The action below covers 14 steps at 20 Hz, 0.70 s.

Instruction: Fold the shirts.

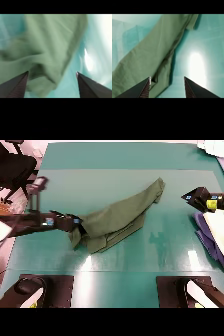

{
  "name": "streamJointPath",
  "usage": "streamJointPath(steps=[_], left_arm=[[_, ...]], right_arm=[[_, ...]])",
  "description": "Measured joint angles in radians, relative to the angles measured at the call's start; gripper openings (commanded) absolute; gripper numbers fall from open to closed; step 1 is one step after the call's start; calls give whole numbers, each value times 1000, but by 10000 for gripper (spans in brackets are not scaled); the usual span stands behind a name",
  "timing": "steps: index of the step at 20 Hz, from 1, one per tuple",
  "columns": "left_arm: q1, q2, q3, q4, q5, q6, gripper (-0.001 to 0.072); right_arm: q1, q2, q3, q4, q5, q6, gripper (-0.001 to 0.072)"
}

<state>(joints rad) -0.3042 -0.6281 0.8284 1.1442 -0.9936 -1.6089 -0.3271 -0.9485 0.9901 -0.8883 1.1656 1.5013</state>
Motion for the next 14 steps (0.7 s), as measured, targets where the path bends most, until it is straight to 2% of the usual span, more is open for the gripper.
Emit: streamJointPath(steps=[2, 5, 7, 10, 14], left_arm=[[97, 57, 3, 35, -74, -14, 713], [201, 101, -8, 89, -253, -3, 712], [238, 114, -50, 68, -343, -10, 712], [262, 123, -154, -72, -373, -45, 712], [274, 126, -283, -159, -328, -109, 712]], right_arm=[[0, 38, -43, -2, -10, 0, 485], [0, 61, -84, -3, -20, 0, 485], [0, 60, -95, -2, -24, 0, 485], [0, 47, -103, 2, -17, 1, 485], [0, 37, -107, 3, -4, 0, 485]])
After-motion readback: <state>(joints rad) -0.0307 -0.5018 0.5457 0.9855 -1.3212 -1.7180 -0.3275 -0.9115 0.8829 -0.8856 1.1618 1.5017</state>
